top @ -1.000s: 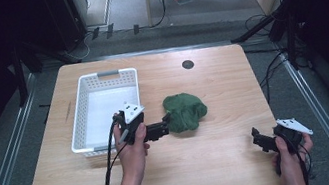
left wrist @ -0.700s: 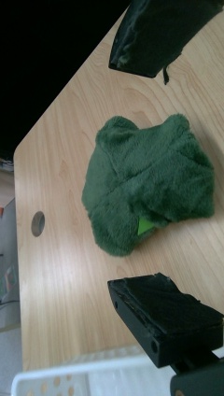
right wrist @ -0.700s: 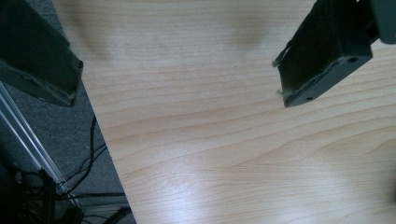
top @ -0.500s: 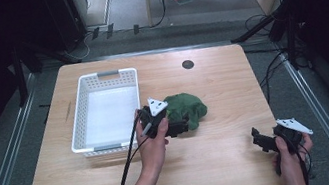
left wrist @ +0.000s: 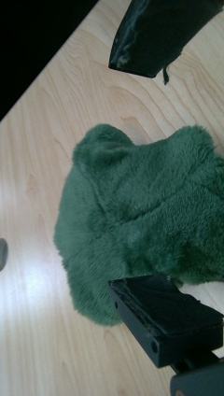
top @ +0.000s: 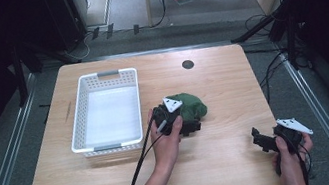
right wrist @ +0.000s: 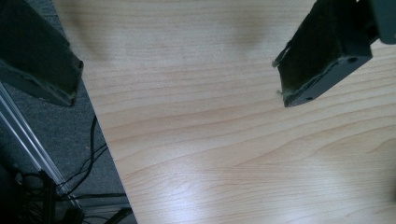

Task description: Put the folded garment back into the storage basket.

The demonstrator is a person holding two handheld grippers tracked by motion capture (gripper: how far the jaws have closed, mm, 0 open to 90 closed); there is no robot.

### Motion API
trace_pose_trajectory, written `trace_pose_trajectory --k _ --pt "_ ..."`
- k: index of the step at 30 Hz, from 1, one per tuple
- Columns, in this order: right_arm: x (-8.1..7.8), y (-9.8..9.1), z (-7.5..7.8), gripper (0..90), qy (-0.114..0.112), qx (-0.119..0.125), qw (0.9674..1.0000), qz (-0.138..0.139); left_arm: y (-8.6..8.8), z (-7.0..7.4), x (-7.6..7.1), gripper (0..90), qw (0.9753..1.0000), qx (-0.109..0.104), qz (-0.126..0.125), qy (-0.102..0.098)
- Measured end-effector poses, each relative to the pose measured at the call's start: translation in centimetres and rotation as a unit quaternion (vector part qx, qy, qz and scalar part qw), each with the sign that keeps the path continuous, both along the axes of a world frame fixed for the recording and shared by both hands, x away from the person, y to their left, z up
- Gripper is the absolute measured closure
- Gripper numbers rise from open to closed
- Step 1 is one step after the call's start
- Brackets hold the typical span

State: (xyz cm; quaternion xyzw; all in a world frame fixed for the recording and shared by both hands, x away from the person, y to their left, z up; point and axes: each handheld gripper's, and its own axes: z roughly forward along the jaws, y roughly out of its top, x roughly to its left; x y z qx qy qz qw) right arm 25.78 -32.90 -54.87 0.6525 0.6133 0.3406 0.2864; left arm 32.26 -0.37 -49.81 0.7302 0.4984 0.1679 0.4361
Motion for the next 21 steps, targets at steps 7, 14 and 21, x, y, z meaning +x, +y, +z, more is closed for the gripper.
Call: trace_pose_trajectory --k 7,14,21 --pt "0.1 0.0 0.0 0.0 0.001 0.004 1.0 0.002 -0.3 -1.4 1.0 0.0 0.9997 0.016 0.018 0.01" --pt "0.1 0.0 0.0 0.0 0.001 0.004 1.0 0.003 -0.7 -2.5 1.8 0.0 0.9989 0.025 0.032 0.022" --pt "0.1 -0.1 0.0 0.0 0.0 0.007 1.0 0.004 -1.3 -3.1 2.6 0.0 0.9975 0.043 0.047 0.031"
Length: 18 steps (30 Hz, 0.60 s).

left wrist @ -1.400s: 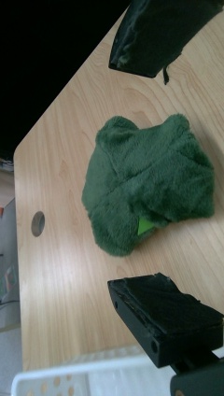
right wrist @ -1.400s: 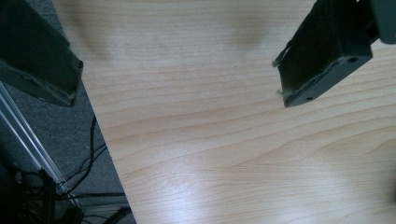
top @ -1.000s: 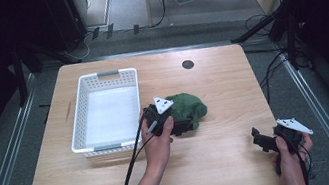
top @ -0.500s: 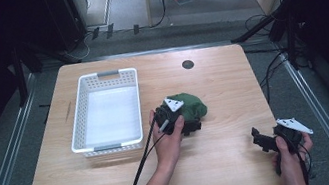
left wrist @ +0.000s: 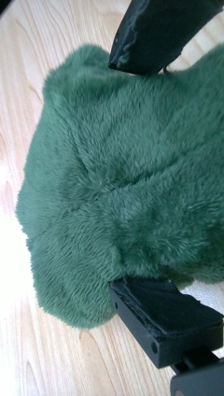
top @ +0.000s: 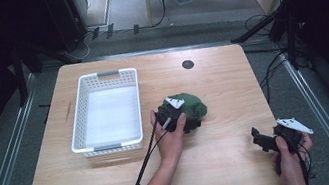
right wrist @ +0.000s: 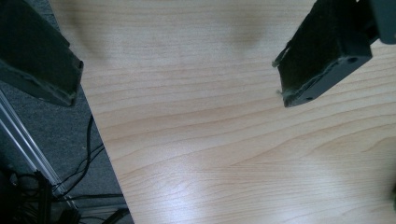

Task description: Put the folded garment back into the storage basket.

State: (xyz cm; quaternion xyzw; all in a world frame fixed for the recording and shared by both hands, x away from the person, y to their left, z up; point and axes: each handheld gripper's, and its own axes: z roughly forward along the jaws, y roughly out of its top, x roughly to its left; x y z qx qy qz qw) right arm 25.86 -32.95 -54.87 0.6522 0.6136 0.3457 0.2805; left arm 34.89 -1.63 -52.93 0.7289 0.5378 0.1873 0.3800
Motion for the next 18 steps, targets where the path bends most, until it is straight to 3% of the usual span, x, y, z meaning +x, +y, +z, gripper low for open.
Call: trace_pose_trajectory --k 8,11,18 --pt "0.0 0.0 0.0 0.0 0.001 0.001 1.0 0.0 -0.6 -0.4 0.0 0.0 0.9994 0.029 0.018 -0.001" --pt "0.0 0.0 0.0 0.0 0.0 0.002 1.0 0.0 -0.8 -0.4 -0.1 0.0 0.9992 0.031 0.025 -0.001" --pt "0.0 0.0 0.0 0.0 0.0 0.0 1.0 0.0 -1.1 -0.8 0.0 0.0 0.999 0.041 0.019 0.004"
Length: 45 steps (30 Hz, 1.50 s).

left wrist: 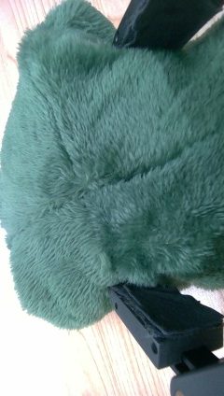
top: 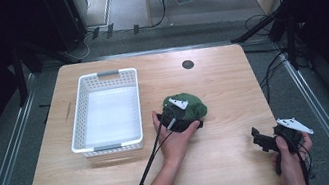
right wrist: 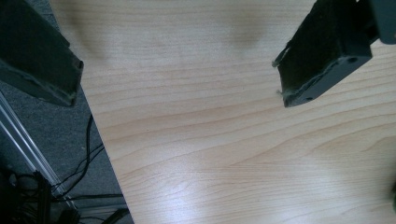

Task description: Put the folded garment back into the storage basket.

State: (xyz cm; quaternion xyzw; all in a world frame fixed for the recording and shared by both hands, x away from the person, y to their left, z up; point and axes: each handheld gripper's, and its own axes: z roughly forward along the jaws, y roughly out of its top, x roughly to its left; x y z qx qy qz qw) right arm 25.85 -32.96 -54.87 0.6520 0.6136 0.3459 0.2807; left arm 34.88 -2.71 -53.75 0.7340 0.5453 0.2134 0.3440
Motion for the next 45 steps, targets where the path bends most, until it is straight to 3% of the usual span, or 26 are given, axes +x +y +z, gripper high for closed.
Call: trace_pose_trajectory --k 9,13,19,23,28,37,45 --pt "0.0 0.0 0.0 0.0 0.002 -0.001 1.0 0.001 -0.7 -0.7 -0.1 0.0 0.9996 0.026 -0.009 0.007" --pt "0.0 0.0 0.0 0.0 0.002 -0.002 1.0 0.001 -0.7 -0.7 -0.1 1.1 0.9996 0.027 -0.007 0.007" --pt "0.1 0.1 0.0 0.0 0.003 -0.003 1.0 0.0 -0.8 -0.7 -0.3 6.2 0.9996 0.025 -0.006 0.008" --pt "0.1 0.1 0.0 0.0 0.004 -0.004 1.0 0.0 -0.9 -0.7 -0.6 13.5 0.9994 0.034 -0.009 -0.001" --pt "0.1 0.1 0.0 0.0 0.004 -0.004 1.0 0.0 -1.0 -0.6 -0.8 16.4 0.999 0.042 -0.014 -0.003" --pt "0.1 0.1 0.0 0.0 0.006 -0.004 1.0 0.0 -0.2 0.5 -1.1 34.2 0.999 0.021 -0.035 -0.016" --pt "0.1 0.1 0.0 0.0 0.005 -0.003 1.0 0.0 0.1 1.4 -1.3 36.8 0.9987 0.01 -0.041 -0.029"
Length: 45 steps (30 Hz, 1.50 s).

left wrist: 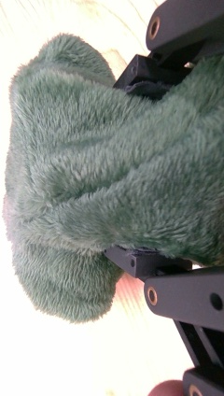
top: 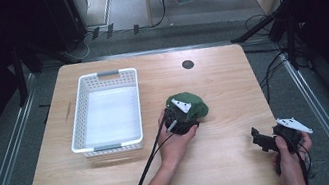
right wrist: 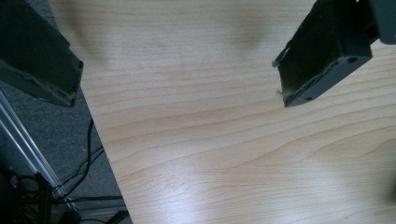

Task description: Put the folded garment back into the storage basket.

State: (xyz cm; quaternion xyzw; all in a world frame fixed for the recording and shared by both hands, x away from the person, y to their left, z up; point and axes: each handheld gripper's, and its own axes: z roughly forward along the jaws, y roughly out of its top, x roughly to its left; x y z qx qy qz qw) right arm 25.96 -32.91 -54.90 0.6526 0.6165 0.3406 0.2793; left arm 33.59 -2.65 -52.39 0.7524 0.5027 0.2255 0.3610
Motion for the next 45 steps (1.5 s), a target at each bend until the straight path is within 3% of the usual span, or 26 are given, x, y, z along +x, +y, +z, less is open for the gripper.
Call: trace_pose_trajectory --k 13,29,45 --pt "0.0 0.0 0.0 0.0 0.0 -0.001 1.0 0.0 1.4 2.4 -0.5 39.7 0.9993 -0.025 -0.007 -0.025" --pt "0.0 0.1 0.0 0.0 -0.001 -0.003 1.0 0.0 3.3 6.2 -1.8 41.4 0.9957 -0.062 -0.017 -0.067" --pt "0.0 0.1 0.0 0.0 0.0 -0.004 1.0 0.0 5.8 8.6 -2.2 42.0 0.9932 -0.072 -0.008 -0.091"
